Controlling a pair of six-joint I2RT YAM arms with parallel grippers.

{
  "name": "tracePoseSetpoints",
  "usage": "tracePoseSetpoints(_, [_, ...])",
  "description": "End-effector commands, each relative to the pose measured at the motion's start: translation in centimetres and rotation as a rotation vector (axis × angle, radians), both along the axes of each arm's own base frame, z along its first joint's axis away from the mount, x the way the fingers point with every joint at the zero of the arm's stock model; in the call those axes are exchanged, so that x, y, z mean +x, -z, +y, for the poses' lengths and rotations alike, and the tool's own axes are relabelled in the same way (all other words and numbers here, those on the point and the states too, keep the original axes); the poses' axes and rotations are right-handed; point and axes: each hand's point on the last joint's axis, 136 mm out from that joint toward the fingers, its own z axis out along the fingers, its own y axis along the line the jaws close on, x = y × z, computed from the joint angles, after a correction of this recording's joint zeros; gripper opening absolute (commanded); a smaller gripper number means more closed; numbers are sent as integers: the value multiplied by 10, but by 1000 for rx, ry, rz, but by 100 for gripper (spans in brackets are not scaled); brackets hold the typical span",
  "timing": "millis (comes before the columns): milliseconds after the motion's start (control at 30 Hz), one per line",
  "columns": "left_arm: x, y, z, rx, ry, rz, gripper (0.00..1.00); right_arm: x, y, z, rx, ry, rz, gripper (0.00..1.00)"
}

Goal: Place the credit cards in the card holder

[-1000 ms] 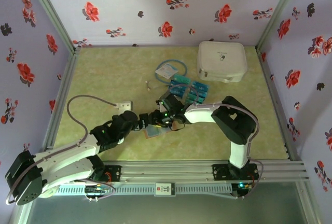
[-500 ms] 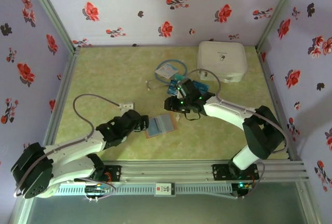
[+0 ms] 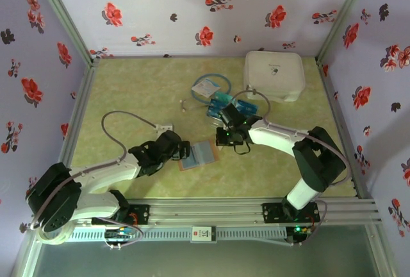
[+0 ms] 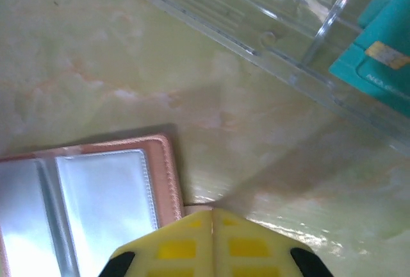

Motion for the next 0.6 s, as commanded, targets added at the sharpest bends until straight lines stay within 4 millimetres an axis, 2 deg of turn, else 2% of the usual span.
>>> tracePoseSetpoints(0, [7,-8,-9,-14,21,-14,100,-6,6,-18,-47,18,7,0])
tracePoseSetpoints(267, [9,-3,-15,-17,36,0,100,-21,1,-38,-37,59,2,0])
tracePoseSetpoints(300, [10,-3,-15,-16,38,3,100,-21,-3,-37,-27,59,-5,5])
tracePoseSetpoints(333, [10,-3,-16,-16,41,4,100,-20,-9,-37,-18,59,-19,18])
tracePoseSetpoints(433, [11,-3,-17,-9,47,10,100,-10,-39,-38,2,44,-88,41])
tracePoseSetpoints(500, [12,-4,-15,-4,47,12,100,1,-63,-45,-26,27,-154,50])
tracePoseSetpoints(567, [13,-5,-13,-5,46,28,100,13,-84,-55,-78,-7,-208,55])
